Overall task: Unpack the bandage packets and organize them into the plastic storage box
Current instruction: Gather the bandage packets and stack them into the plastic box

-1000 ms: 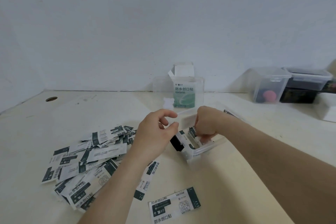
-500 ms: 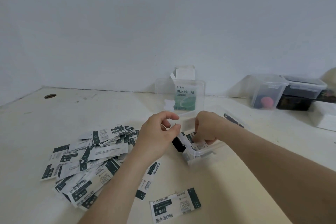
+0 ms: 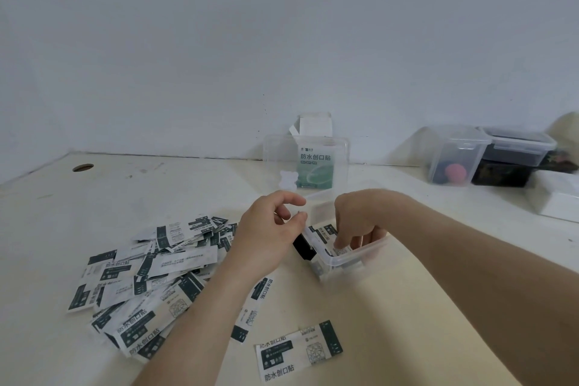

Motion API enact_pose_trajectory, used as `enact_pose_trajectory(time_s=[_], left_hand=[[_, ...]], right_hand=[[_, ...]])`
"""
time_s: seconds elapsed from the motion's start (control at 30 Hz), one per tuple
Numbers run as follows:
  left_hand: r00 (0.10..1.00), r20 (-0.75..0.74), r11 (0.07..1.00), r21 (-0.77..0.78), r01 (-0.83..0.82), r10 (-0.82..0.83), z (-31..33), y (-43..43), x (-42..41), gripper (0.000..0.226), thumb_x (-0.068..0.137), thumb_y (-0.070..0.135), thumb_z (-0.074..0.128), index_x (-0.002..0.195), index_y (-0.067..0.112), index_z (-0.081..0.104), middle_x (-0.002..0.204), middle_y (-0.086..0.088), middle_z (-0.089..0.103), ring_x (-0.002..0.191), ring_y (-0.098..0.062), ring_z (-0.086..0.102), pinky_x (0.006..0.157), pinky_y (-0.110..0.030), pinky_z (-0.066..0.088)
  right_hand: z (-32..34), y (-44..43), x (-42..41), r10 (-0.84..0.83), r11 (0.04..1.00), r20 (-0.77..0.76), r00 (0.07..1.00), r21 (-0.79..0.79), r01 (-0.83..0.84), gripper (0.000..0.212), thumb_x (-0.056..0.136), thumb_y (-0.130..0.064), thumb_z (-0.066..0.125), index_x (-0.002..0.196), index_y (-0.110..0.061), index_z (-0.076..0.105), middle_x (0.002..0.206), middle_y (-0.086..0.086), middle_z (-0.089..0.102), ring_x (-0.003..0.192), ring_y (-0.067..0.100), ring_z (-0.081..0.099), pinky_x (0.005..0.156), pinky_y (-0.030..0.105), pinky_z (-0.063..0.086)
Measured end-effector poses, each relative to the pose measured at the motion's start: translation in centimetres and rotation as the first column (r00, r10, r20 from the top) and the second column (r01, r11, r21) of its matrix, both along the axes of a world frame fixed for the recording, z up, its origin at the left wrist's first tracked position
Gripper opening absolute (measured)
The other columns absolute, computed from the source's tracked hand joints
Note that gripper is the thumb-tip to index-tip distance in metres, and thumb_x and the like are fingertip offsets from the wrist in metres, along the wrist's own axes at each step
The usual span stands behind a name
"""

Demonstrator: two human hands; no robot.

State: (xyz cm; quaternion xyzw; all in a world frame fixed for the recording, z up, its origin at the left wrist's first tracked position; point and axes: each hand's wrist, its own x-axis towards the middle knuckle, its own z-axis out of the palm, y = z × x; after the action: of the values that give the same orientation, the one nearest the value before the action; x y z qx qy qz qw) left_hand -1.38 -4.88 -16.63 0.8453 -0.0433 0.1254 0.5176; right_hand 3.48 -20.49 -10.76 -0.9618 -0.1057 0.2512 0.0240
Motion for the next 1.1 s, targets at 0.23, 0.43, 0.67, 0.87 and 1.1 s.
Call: enact_pose_trajectory(time_s=[0.23, 0.43, 0.67, 0.87, 1.1], left_hand=[[1.000, 0.001, 1.000, 0.016, -0.005, 0.005, 0.2, 0.0, -0.2, 0.013, 0.089, 0.026, 0.066, 0.095, 0.037, 0.065, 0.082, 0.003, 0.055, 0.066, -0.012, 0.052, 0.063, -0.024, 0.043], [1.000, -0.014, 0.997, 0.071, -0.026, 0.027, 2.7, 2.2, -1.3, 0.016, 0.091, 0.024, 0.063, 0.102, 0.034, 0.065, 0.081, 0.011, 0.060, 0.065, -0.005, 0.054, 0.062, -0.021, 0.041], [0.969, -0.231, 0.848, 0.527, 0.051, 0.085, 4.9, 9.6, -5.0, 0.026, 0.087, 0.023, 0.067, 0.110, 0.036, 0.065, 0.099, 0.016, 0.066, 0.089, -0.006, 0.063, 0.079, -0.021, 0.049], [0.901, -0.405, 0.672, 0.712, 0.204, 0.155, 2.3, 13.4, -7.2, 0.063, 0.084, 0.046, 0.068, 0.140, 0.035, 0.041, 0.139, 0.006, 0.045, 0.129, -0.017, 0.039, 0.108, -0.037, 0.035], [0.968, -0.121, 0.592, 0.805, -0.033, 0.219, 1.2, 12.2, -5.5, 0.024, 0.088, 0.032, 0.056, 0.109, 0.030, 0.068, 0.102, 0.007, 0.071, 0.092, -0.017, 0.064, 0.080, -0.033, 0.053]], right_hand=[[0.0, 0.4, -0.3, 0.033, 0.999, 0.067, 0.997, -0.027, -0.031, 0.020, 0.090, -0.019, 0.068, 0.077, -0.008, 0.057, 0.070, 0.001, 0.060, 0.075, 0.021, 0.062, 0.072, 0.031, 0.053], [2.4, 0.5, -1.2, -0.027, 0.988, 0.276, 0.961, 0.154, -0.017, 0.025, 0.093, -0.013, 0.055, 0.068, -0.017, 0.049, 0.070, 0.006, 0.070, 0.058, 0.016, 0.068, 0.067, 0.029, 0.058], [5.1, 5.3, -5.5, 0.022, 0.877, 0.479, 0.878, 0.411, -0.247, 0.019, 0.092, -0.015, 0.054, 0.089, -0.013, 0.072, 0.075, 0.001, 0.073, 0.074, 0.015, 0.070, 0.062, 0.023, 0.052], [1.3, 10.0, -7.8, 0.183, 0.833, 0.390, 0.902, 0.426, -0.353, 0.019, 0.093, -0.022, 0.057, 0.110, -0.019, 0.067, 0.104, -0.001, 0.068, 0.093, 0.017, 0.063, 0.078, 0.028, 0.051], [-5.0, 12.7, -7.1, 0.169, 0.885, 0.393, 0.904, 0.344, -0.315, 0.025, 0.088, -0.017, 0.052, 0.110, -0.022, 0.063, 0.109, 0.001, 0.067, 0.099, 0.022, 0.059, 0.077, 0.031, 0.048]])
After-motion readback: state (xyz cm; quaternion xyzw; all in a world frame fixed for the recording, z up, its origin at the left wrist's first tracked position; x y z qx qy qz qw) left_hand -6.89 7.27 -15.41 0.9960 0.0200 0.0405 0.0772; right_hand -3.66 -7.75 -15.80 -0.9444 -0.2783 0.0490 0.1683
